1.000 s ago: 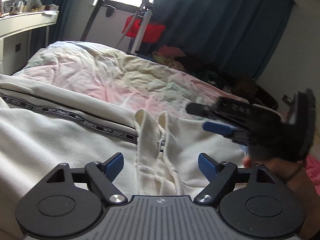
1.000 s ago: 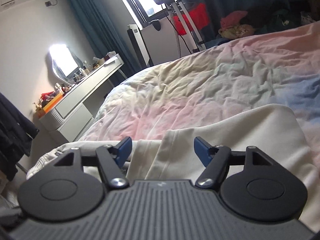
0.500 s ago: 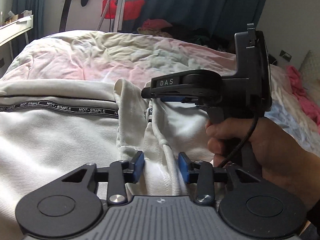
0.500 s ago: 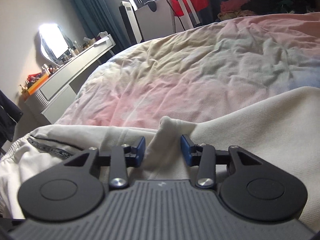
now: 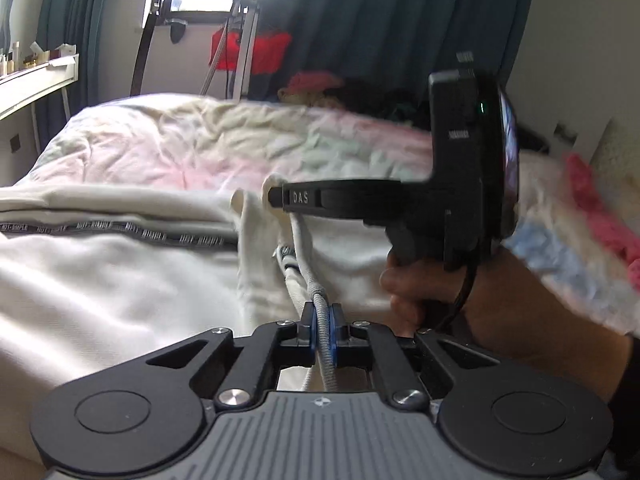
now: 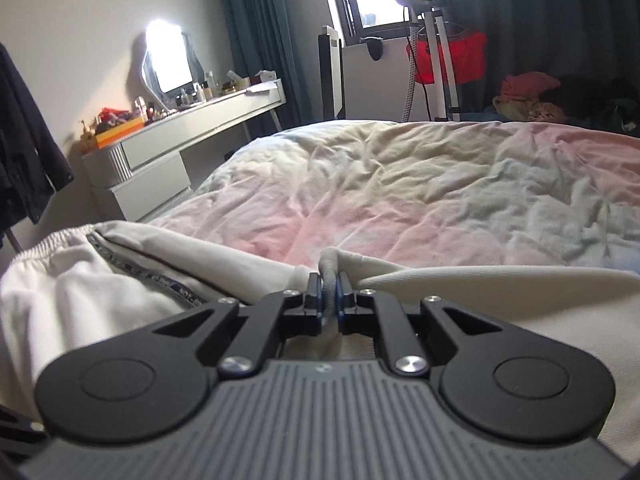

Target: Fold clothes

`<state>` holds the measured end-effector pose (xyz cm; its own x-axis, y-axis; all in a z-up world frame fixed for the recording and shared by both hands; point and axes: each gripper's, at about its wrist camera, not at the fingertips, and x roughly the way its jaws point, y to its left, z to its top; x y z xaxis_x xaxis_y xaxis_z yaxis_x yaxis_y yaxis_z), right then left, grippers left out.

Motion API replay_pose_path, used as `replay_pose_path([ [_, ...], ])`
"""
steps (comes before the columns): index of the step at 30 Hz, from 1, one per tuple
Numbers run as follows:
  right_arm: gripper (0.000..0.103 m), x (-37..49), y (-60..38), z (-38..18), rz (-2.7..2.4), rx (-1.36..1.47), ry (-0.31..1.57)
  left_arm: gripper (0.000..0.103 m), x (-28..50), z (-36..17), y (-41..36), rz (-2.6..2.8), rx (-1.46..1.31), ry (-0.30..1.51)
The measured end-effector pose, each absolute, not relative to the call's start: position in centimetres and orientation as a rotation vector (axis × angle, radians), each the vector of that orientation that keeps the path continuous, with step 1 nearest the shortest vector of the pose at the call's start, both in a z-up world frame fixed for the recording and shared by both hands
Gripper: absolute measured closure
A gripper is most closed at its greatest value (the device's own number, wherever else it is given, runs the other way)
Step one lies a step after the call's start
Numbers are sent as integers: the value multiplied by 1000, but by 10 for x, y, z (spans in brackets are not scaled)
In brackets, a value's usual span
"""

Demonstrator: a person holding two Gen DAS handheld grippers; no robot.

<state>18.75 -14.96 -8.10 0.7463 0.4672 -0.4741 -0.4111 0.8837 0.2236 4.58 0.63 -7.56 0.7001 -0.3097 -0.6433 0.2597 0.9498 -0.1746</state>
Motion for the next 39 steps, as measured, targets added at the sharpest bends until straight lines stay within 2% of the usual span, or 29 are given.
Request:
replay_pose_path([
  [2,93,189,-142,-91,473,78,573,95,53,-82,7,-295,-81,767],
  [6,91,194,-146,-104,465,110,585,77,53,-81,-4,-254,0,725],
  [8,91,194,-148,-103,457,120,583,75,49,-79,-10,-241,51,689],
  [13,89,187,-162,-91,398,181,555,56,42,-68,-3,-228,19,629],
  [24,89,111,-195,-15,244,109,417,48,18,-30,25,-161,-90,499],
  [26,74,93,-201,-8,211,100,414,41,8,-24,25,-165,-84,472],
  [28,28,70,-209,-4,200,131,396,29,-4,-17,22,-177,-62,442],
  [29,21,60,-213,-3,196,150,384,25,-11,-14,21,-184,-52,427],
  [30,18,49,-217,-2,192,168,374,17,-17,-11,19,-191,-42,413],
  [34,18,13,-226,1,152,180,376,1,-34,-8,12,-199,-14,395],
  [37,17,-8,-230,2,129,156,363,0,-42,-10,8,-189,3,398],
  [39,13,-19,-233,3,112,145,348,0,-45,-12,8,-176,10,406],
])
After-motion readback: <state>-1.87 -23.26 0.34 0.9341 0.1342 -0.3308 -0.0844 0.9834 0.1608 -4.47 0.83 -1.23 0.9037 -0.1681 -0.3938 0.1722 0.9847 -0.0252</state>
